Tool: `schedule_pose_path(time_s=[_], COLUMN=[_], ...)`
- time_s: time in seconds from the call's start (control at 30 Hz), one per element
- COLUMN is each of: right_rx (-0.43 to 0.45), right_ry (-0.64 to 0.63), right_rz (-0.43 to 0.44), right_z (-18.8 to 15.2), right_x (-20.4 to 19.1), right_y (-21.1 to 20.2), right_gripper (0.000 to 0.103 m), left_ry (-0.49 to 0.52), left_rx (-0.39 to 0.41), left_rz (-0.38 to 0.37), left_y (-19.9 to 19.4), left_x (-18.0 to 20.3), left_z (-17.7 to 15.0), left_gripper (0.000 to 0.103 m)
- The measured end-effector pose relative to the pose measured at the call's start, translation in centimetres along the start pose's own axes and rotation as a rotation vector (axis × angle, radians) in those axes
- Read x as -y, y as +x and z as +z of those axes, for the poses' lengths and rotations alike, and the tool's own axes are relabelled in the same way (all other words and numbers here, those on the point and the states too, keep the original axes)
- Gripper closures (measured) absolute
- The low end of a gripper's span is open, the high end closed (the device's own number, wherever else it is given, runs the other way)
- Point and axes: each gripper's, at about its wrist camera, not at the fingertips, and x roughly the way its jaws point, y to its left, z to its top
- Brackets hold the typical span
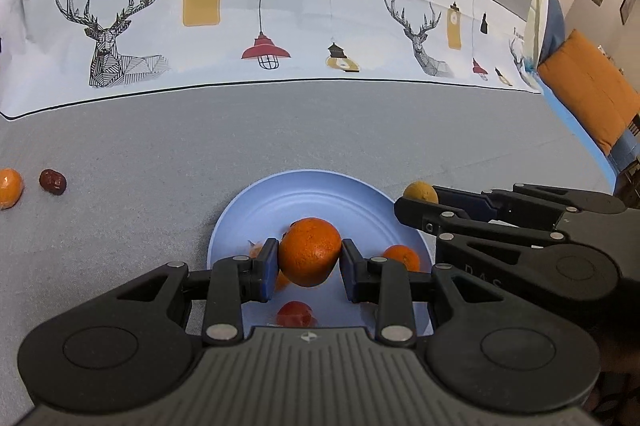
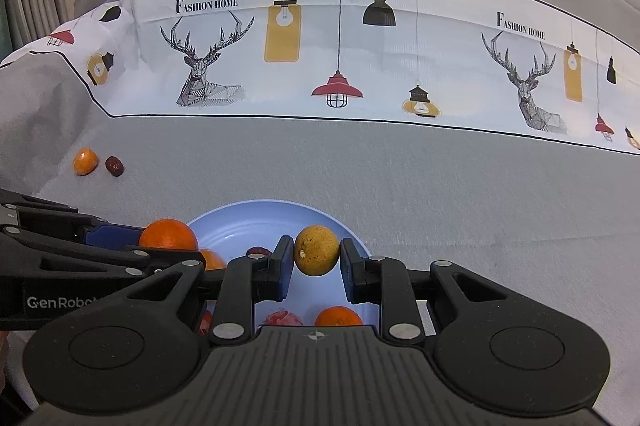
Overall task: Organize fruits
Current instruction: 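Carry the mandarin with the left tool while the right tool carries the yellow fruit over the plate, then open the left tool over the plate while the right tool releases the yellow fruit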
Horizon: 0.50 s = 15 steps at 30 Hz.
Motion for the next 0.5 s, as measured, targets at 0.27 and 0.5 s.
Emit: schedule_pose_path(time_s=[0.27,0.5], right_rx=[-0.005,-0.005], right_ry=[0.001,0.001], right_rz=[0.0,0.0], right_z=[-0.04,-0.03], right_x=[-0.11,-0.14], right_y=[0.16,0.15], right_gripper=[0.077,0.077], left_ry=[0.0,-0.003], left_rx=[-0.005,-0.005], left_rz=[0.0,-0.001], left_y=[0.15,0.2], left_x=[0.02,-0.03], left_z=[0.06,0.07], left_gripper=[0.067,0.067])
